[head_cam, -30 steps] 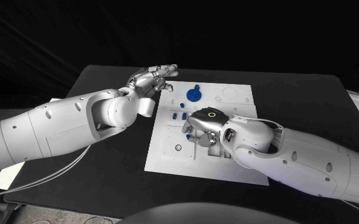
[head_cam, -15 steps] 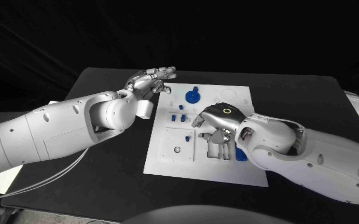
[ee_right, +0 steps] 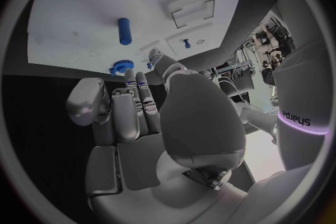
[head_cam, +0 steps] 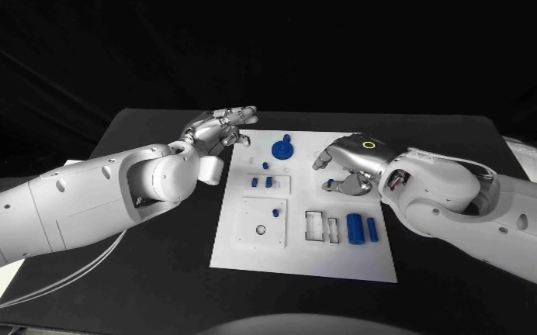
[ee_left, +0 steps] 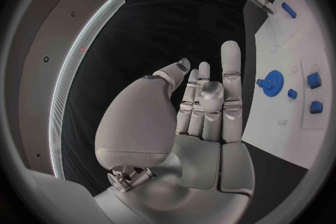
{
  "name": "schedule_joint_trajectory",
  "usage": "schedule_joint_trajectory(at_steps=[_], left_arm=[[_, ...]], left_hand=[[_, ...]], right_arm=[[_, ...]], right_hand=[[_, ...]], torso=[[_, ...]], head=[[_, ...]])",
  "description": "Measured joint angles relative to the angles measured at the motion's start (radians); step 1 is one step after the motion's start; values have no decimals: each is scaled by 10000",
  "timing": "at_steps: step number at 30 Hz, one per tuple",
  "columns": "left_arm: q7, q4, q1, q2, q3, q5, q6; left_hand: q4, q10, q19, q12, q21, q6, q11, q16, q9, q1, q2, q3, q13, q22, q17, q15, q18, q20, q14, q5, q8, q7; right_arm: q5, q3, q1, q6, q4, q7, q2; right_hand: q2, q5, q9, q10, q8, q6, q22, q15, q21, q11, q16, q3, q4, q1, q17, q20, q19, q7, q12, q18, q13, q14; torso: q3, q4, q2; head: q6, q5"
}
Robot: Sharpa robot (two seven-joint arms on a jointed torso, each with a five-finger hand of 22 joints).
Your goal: Assemble the parts on the task board
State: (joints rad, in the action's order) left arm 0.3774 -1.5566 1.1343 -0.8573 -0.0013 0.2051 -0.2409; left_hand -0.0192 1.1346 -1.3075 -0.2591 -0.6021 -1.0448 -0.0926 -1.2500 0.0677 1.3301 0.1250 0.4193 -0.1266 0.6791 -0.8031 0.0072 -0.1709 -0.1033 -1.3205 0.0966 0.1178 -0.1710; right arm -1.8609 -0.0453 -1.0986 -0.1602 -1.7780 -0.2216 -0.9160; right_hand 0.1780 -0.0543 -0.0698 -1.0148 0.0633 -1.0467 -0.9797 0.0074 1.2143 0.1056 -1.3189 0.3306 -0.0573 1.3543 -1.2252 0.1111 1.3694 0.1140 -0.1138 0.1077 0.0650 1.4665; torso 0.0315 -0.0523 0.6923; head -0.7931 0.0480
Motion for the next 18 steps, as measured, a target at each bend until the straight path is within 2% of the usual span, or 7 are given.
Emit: schedule_joint_trajectory(at_steps=[4, 6, 14, 18], left_arm=[[-6, 0, 0, 2, -1, -4, 3], [-8, 0, 0, 2, -1, -12, 6], [-10, -11, 0, -9, -1, -70, 14], [-10, -13, 0, -9, -1, -86, 19]], left_hand=[[0, 0, 0, 0, 0, 0, 0, 0, 0, 0, 0, 0, 1, 0, 0, 0, 1, 0, 0, 0, 0, 0], [0, 0, 0, 0, 0, 0, 0, 0, 0, 0, 0, 0, 1, 0, 0, 0, 0, 0, 0, 0, 0, 0], [0, 0, 0, 0, 0, 0, 0, 0, 0, 0, 0, 0, 2, 1, -1, 0, 0, 0, 0, 0, 0, 0], [0, 0, 0, -6, 0, 0, 0, 0, 0, 0, 0, 0, 0, 1, 6, 0, 0, 0, 0, 0, 0, 0]], right_arm=[[-21, 6, -12, 351, 100, -128, -47], [-41, 10, -5, 502, 153, -155, -43], [-128, 34, 92, 927, 463, -177, 141], [-157, 38, 125, 1031, 633, -158, 257]], right_hand=[[60, -2, 0, 0, 0, 0, 15, 0, -27, 0, 0, -219, -50, 71, 18, 0, 0, 0, -118, 0, 0, 0], [-32, -95, 0, 0, 0, 0, 27, 0, -42, 0, 0, -272, -48, 163, 34, 0, 0, 0, -177, -1, 0, 0], [-78, -136, 0, -91, 0, 0, 51, 0, -41, -91, 0, -326, -48, 293, 57, 0, 0, 0, -291, 0, 1, 0], [-179, -136, -1, -255, 0, -58, 51, 0, -41, -122, 39, -325, -48, 394, 69, 0, 1, 19, -428, 0, 1, 0]], torso=[[-1, -4, 0], [-3, -6, 0], [-2, -6, 11], [1, -14, 13]], head=[[15, -23], [21, -26], [36, -30], [31, -23]])
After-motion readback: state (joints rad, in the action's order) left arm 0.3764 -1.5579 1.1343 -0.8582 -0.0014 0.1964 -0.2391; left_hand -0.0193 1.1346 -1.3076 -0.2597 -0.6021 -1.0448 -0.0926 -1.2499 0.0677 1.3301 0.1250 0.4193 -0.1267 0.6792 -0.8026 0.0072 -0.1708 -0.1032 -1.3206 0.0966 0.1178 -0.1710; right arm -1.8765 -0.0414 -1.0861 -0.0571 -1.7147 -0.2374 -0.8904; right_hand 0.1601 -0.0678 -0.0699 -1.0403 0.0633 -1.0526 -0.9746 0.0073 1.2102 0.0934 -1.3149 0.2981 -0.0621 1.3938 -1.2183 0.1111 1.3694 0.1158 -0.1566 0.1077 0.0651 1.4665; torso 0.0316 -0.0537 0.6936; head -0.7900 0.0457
